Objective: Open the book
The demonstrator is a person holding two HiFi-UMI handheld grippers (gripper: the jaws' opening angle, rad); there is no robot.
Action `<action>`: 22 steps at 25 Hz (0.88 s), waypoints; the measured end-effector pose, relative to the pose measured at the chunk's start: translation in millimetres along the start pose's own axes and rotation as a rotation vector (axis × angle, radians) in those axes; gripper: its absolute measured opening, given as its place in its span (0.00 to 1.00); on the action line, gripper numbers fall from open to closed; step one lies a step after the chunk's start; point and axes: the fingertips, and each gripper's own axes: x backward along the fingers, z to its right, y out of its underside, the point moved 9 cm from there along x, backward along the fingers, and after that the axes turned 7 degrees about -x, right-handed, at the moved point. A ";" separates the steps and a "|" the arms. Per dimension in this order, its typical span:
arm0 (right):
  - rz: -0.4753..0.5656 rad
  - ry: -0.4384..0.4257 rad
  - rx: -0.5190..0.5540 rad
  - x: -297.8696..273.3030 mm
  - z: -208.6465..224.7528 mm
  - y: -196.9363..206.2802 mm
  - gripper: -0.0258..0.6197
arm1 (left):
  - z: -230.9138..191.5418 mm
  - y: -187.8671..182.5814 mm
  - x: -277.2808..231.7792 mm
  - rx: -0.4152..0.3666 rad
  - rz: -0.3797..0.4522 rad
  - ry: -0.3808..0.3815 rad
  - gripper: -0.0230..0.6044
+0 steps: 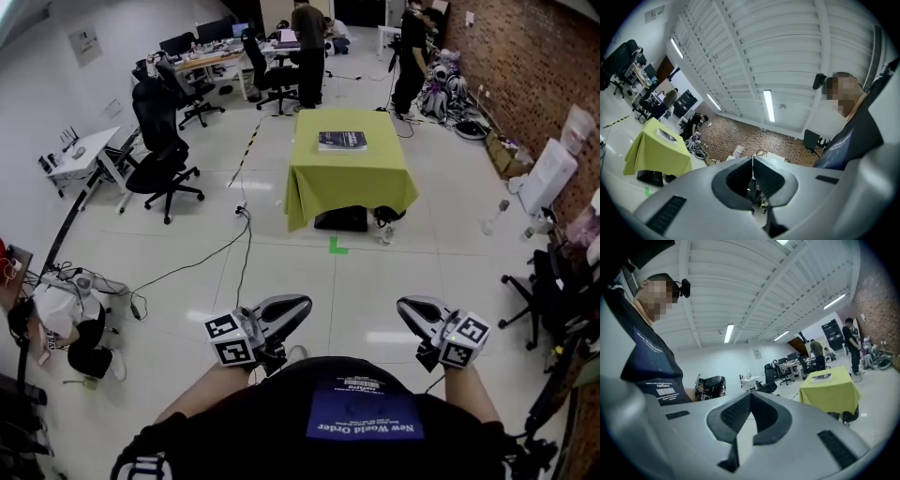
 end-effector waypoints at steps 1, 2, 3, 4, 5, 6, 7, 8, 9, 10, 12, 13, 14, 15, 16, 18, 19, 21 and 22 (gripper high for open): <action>0.003 0.011 0.011 -12.1 7.1 -8.5 0.02 | -17.0 -6.3 -2.0 -0.002 0.004 0.011 0.05; 0.008 0.023 0.021 -26.0 13.5 -17.4 0.02 | -35.4 -14.2 -2.9 -0.003 0.007 0.023 0.05; 0.015 0.037 0.027 -41.0 19.6 -25.9 0.02 | -54.5 -23.0 -2.7 -0.004 0.005 0.034 0.05; 0.022 0.051 0.030 -56.2 25.4 -33.6 0.02 | -73.5 -32.1 -1.9 -0.004 0.001 0.044 0.05; 0.027 0.063 0.031 -70.6 31.4 -40.8 0.02 | -91.9 -41.3 -1.4 -0.003 -0.005 0.054 0.05; 0.031 0.074 0.033 -84.2 37.9 -47.7 0.02 | -109.4 -50.4 -1.4 -0.003 -0.010 0.065 0.05; 0.033 0.085 0.038 -97.1 44.8 -54.4 0.02 | -126.2 -59.1 -1.8 -0.006 -0.015 0.077 0.05; 0.035 0.097 0.043 -109.8 51.9 -60.6 0.02 | -142.5 -67.1 -2.4 -0.011 -0.022 0.087 0.05; 0.038 0.106 0.047 -122.4 58.7 -65.8 0.02 | -158.7 -74.2 -2.8 -0.016 -0.029 0.095 0.05; 0.039 0.112 0.048 -134.9 65.1 -69.9 0.02 | -174.6 -80.4 -3.3 -0.019 -0.035 0.100 0.05; 0.030 0.113 0.049 -158.6 77.4 -76.9 0.02 | -203.9 -91.6 -6.1 -0.017 -0.035 0.100 0.05; 0.023 0.111 0.047 -168.3 84.2 -80.4 0.02 | -216.2 -96.4 -8.6 -0.012 -0.029 0.098 0.05; 0.017 0.111 0.042 -176.1 92.2 -83.9 0.02 | -226.7 -99.8 -11.5 -0.005 -0.022 0.095 0.05; 0.012 0.111 0.034 -182.2 101.8 -87.2 0.02 | -236.1 -101.8 -14.6 0.001 -0.017 0.091 0.05; 0.009 0.111 0.024 -187.5 112.8 -90.4 0.02 | -244.9 -102.7 -17.8 0.005 -0.016 0.084 0.05; 0.003 0.101 0.006 -199.1 137.6 -96.0 0.02 | -263.0 -102.6 -24.1 0.009 -0.022 0.060 0.05; -0.001 0.090 0.002 -205.8 150.7 -98.8 0.02 | -272.5 -102.5 -27.7 0.010 -0.026 0.045 0.05; -0.012 0.059 0.006 -220.1 178.6 -106.3 0.02 | -291.3 -103.8 -37.8 0.007 -0.028 0.012 0.05; -0.017 0.040 0.012 -226.8 193.9 -111.8 0.02 | -300.2 -105.3 -45.1 0.001 -0.027 -0.004 0.05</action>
